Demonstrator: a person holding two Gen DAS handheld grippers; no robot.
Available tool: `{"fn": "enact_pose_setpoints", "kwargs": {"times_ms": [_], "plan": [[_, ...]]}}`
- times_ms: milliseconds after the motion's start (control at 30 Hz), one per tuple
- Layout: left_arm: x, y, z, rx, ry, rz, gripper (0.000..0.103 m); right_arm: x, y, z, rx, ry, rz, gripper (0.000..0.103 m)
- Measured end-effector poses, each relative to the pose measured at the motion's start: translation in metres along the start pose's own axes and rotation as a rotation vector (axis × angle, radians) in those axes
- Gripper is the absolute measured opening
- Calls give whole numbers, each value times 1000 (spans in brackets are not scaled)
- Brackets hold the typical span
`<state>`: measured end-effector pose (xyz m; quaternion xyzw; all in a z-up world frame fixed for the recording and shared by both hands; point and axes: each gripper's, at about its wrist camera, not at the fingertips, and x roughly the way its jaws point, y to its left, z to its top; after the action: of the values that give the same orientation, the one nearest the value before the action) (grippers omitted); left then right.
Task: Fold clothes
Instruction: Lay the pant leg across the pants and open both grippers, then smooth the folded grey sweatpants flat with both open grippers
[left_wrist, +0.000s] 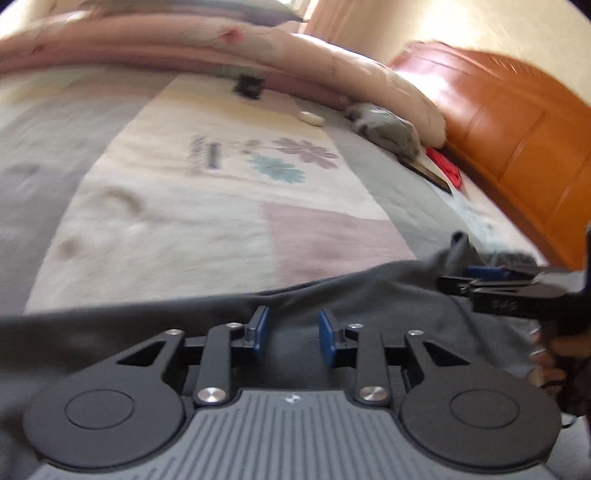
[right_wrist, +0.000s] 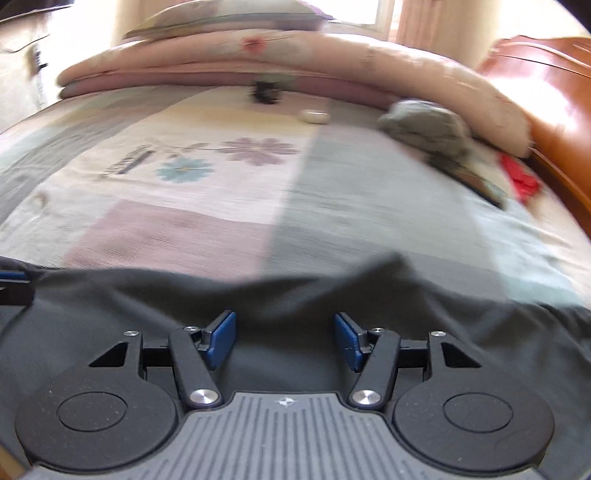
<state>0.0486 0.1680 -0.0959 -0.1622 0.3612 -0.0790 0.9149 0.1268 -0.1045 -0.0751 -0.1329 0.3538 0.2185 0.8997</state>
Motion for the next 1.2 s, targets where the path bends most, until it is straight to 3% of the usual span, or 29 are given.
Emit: {"fn": "enact_pose_setpoints", "kwargs": {"times_ms": [67, 200, 233, 300, 367, 467, 533, 600, 667, 733, 833, 933, 1033, 1100, 1200], "plan": [[-12, 14, -3, -13, -12, 43, 29, 10, 16, 12, -33, -11, 10, 65], [-26, 24, 1, -79, -12, 38, 31, 29, 16, 34, 1, 33, 110, 64], [-29, 21, 4, -72, -14, 45, 33, 22, 16, 33, -2, 24, 100, 64], [-36, 13, 8, -24, -39, 50, 51, 2, 15, 28, -12, -18, 89, 65], [-38, 11, 8, 10, -42, 57, 59, -22, 11, 17, -21, -72, 89, 74], [-24, 25, 4, -1, -1, 121, 55, -32, -12, -6, -36, -94, 38, 79], [-25, 35, 4, -13, -24, 134, 54, -16, -38, -18, -30, -24, -41, 80], [-26, 42, 6, -23, -43, 151, 42, -10, -73, -28, 79, -2, -34, 90], [-28, 45, 10, -32, -45, 170, 42, -8, -101, -32, 168, 17, -63, 90], [-31, 43, 13, -35, -44, 183, 42, -19, -109, -28, 183, -10, -99, 90], [-39, 40, 15, -52, -56, 189, 42, -29, -114, -20, 198, -60, -71, 90], [-48, 39, 13, -41, -57, 169, 50, -15, -108, -14, 150, -49, -66, 90], [-47, 42, 6, -24, -17, 208, 54, 6, -118, -13, 154, -21, -82, 90], [-46, 52, 5, -45, -22, 259, 50, 20, -129, -14, 176, -4, -94, 100], [-46, 65, 6, -80, -35, 336, 44, 28, -148, -10, 243, 13, -102, 100]]}}
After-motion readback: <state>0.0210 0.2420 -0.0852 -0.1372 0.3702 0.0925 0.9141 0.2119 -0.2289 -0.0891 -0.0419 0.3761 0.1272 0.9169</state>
